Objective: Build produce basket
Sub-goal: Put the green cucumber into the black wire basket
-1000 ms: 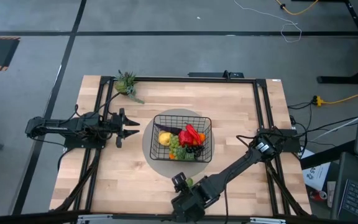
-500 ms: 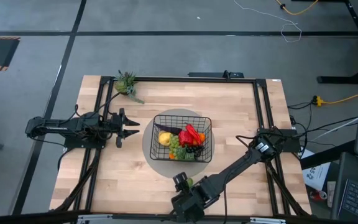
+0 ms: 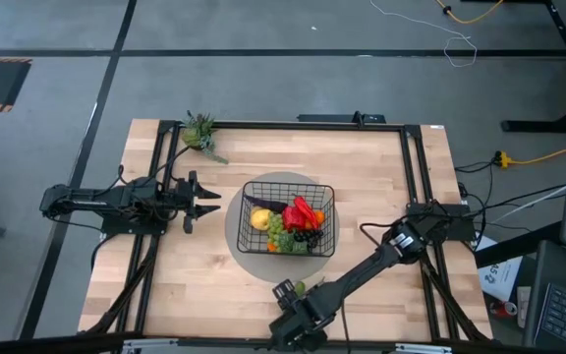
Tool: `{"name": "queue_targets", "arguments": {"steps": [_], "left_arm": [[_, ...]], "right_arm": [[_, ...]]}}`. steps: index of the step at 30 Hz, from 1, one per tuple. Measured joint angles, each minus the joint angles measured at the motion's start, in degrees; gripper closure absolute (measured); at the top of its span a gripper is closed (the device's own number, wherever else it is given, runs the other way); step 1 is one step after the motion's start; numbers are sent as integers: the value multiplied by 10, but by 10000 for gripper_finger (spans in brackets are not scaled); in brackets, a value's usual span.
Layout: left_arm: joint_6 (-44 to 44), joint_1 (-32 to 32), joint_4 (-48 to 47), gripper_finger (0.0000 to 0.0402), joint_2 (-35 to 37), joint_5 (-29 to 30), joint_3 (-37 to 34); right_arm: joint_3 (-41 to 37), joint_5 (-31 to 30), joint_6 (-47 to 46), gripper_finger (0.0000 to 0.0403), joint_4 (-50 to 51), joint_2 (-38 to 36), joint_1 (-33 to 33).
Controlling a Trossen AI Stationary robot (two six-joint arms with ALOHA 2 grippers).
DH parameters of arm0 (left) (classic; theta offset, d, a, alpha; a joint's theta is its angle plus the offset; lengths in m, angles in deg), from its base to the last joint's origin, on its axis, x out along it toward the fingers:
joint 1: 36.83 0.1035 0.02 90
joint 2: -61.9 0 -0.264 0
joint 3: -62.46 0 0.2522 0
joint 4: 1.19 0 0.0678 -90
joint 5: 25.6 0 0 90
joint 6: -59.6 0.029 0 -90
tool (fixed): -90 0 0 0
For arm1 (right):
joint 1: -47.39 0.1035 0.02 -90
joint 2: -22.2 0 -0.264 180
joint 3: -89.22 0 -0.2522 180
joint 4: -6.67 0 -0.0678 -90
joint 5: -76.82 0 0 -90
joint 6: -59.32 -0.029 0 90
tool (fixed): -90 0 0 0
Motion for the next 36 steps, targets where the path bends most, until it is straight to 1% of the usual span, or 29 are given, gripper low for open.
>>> {"name": "queue_targets", "arguments": {"steps": [5, 18, 21, 27, 30, 36], "left_arm": [[0, 0, 0, 250, 0, 0, 0], [0, 0, 0, 250, 0, 0, 0], [0, 0, 0, 250, 0, 0, 0], [0, 0, 0, 250, 0, 0, 0], [0, 0, 0, 250, 0, 0, 0], [0, 0, 0, 250, 0, 0, 0]], "right_arm": [[0, 0, 17, 167, 1, 13, 0], [0, 0, -2, 169, 3, 26, 0], [0, 0, -1, 184, 3, 26, 0], [0, 0, -1, 244, 2, 25, 0], [1, -4, 0, 265, 2, 25, 0], [2, -75, 21, 273, 4, 24, 0]]}}
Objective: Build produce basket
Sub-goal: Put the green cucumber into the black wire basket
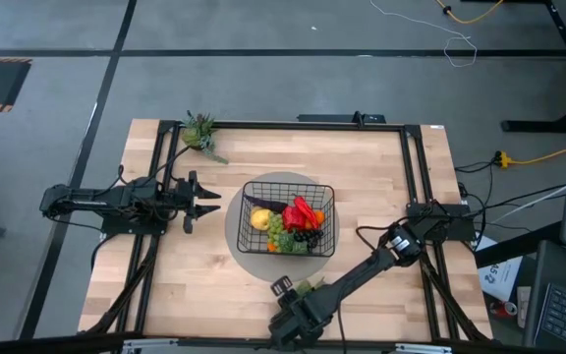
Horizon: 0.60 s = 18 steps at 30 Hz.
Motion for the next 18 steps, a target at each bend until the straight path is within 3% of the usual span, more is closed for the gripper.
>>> {"name": "queue_targets", "arguments": {"steps": [12, 18], "left_arm": [[0, 0, 0, 250, 0, 0, 0], [0, 0, 0, 250, 0, 0, 0]], "right_arm": [[135, -65, 19, 275, 120, -4, -1], [117, -150, 5, 276, 182, -61, -3]]}}
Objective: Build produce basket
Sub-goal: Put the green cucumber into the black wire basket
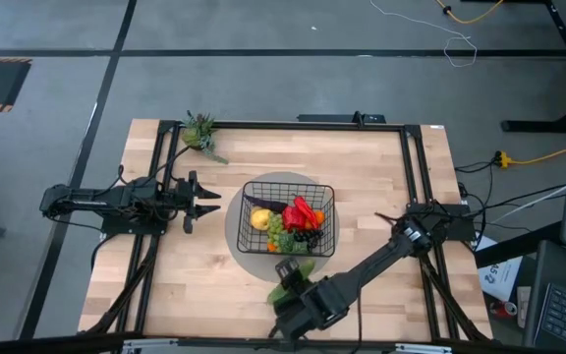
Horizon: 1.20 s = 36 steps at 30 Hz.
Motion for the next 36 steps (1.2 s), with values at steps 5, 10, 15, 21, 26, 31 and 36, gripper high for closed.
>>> {"name": "queue_targets", "arguments": {"steps": [5, 10, 15, 21, 26, 31, 36], "left_arm": [[0, 0, 0, 250, 0, 0, 0], [0, 0, 0, 250, 0, 0, 0], [0, 0, 0, 250, 0, 0, 0], [0, 0, 0, 250, 0, 0, 0], [0, 0, 0, 250, 0, 0, 0], [0, 0, 0, 250, 0, 0, 0], [0, 0, 0, 250, 0, 0, 0]], "right_arm": [[0, -42, -30, 277, 48, -39, -4], [0, -111, -58, 277, 94, -81, -5], [0, -183, -78, 277, 138, -125, -9], [0, -233, -122, 277, 162, -176, -20], [0, -248, -132, 277, 162, -205, -36], [0, -251, -131, 277, 161, -216, -61], [0, -254, -152, 277, 161, -218, -97]]}}
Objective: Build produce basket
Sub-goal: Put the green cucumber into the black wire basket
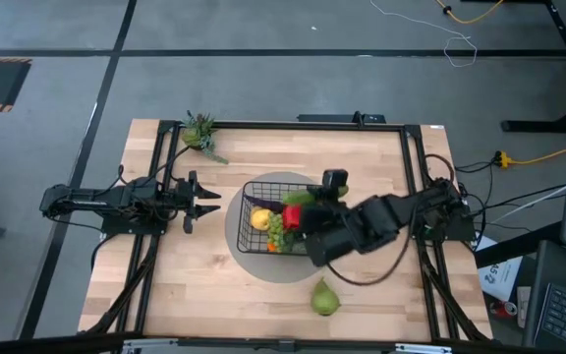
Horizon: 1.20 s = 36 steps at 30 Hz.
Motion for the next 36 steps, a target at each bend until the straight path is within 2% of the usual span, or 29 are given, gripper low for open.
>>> {"name": "queue_targets", "arguments": {"steps": [5, 12, 14, 21, 31, 36], "left_arm": [[0, 0, 0, 250, 0, 0, 0], [0, 0, 0, 250, 0, 0, 0], [0, 0, 0, 250, 0, 0, 0], [0, 0, 0, 250, 0, 0, 0], [0, 0, 0, 250, 0, 0, 0], [0, 0, 0, 250, 0, 0, 0]], "right_arm": [[0, 14, -61, 277, 0, 0, -47], [0, 153, -167, 276, 0, 1, -97], [0, 173, -174, 276, 0, 5, -102], [0, 172, -159, 275, -1, 27, -101], [0, 162, -155, 241, -9, 73, -101], [0, 162, -136, 236, -9, 95, -101]]}}
